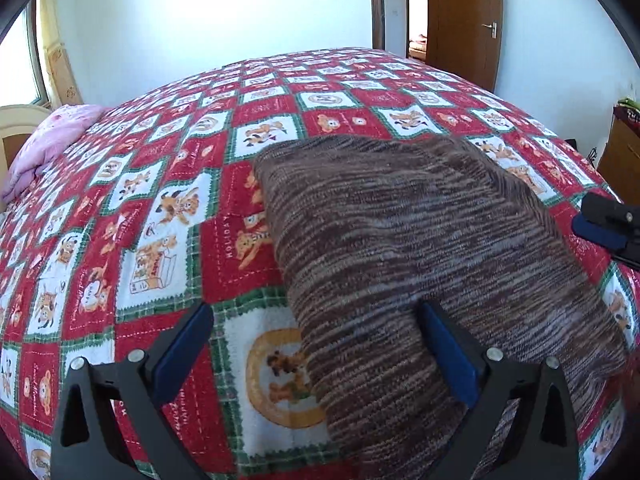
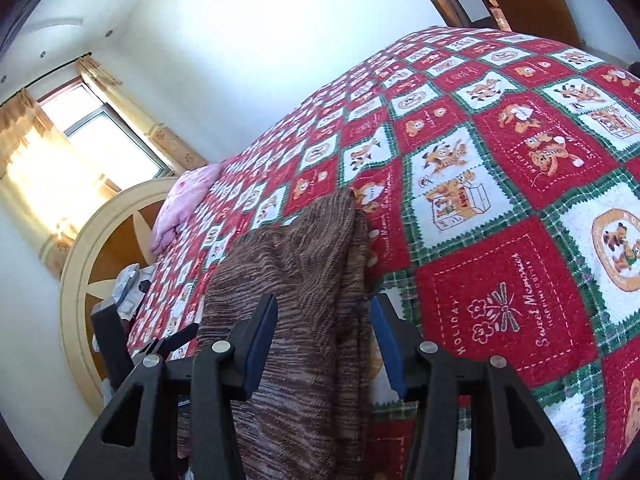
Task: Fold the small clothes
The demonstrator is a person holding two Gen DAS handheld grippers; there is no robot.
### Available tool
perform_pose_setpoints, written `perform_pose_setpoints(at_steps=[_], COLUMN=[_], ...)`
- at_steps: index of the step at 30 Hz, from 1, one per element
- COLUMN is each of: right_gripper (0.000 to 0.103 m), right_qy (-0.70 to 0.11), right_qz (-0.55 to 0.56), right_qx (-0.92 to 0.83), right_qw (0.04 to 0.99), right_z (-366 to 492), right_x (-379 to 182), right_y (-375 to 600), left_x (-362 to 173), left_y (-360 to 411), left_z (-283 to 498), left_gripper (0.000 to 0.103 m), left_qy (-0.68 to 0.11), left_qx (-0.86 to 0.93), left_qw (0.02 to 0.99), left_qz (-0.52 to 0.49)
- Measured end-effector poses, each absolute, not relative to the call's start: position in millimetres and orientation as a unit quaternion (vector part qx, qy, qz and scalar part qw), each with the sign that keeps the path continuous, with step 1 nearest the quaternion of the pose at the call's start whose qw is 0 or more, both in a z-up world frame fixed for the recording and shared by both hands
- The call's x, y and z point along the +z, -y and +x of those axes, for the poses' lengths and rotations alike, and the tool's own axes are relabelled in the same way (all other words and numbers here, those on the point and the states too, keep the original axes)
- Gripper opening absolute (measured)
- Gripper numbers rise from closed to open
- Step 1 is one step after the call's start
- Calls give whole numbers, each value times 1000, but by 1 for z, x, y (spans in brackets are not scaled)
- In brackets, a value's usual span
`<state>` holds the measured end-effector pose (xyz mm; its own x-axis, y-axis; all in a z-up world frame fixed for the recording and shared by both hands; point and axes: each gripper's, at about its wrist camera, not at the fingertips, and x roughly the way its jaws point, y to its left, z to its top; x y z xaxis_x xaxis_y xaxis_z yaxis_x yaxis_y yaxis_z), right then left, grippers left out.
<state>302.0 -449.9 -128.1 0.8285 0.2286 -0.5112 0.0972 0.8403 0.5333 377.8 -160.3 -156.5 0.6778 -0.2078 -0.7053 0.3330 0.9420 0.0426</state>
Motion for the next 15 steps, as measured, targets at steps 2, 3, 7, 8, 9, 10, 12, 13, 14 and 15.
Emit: perform_pose_setpoints(at_steps=[2, 3, 7, 8, 9, 10, 12, 13, 14, 15], right_gripper=[51, 50, 50, 50, 50, 50, 50, 50, 50, 50], right_qy=[-299, -304, -320, -328, -340, -352, -367, -366, -370, -374], right_qz=[271, 272, 275, 279, 286, 293, 307, 313, 319, 325], right_qx=[21, 22, 20, 23, 21, 19, 21, 24, 27, 28], right_qw=[915, 913, 906, 902, 896, 889, 878, 876, 872, 868], right_z=[309, 313, 332, 339, 344, 348, 353, 354, 354, 356], right_x=[-128, -128, -131, -134, -139, -145, -153, -153, -153, -152], right_y=[450, 453, 458, 459, 461, 464, 470, 472, 474, 476], left_x=[-157, -158, -159, -159, -159, -159, -161, -162, -163, -163], left_y=[162, 162, 158, 156, 155, 155, 153, 152, 152, 152], left_z=[374, 373, 377, 378, 379, 380, 383, 385, 384, 384], left_gripper=[103, 103, 103, 103, 103, 103, 103, 103, 103, 103], left_qy=[-365, -363, -368, -370, -373, -375, -382, -386, -387, -388], left_qx=[-147, -149, -163, -167, -171, -174, -185, -189, -191, -193], left_qw=[915, 915, 913, 912, 910, 909, 905, 903, 902, 901], left_qz=[90, 91, 71, 64, 57, 53, 38, 31, 28, 26])
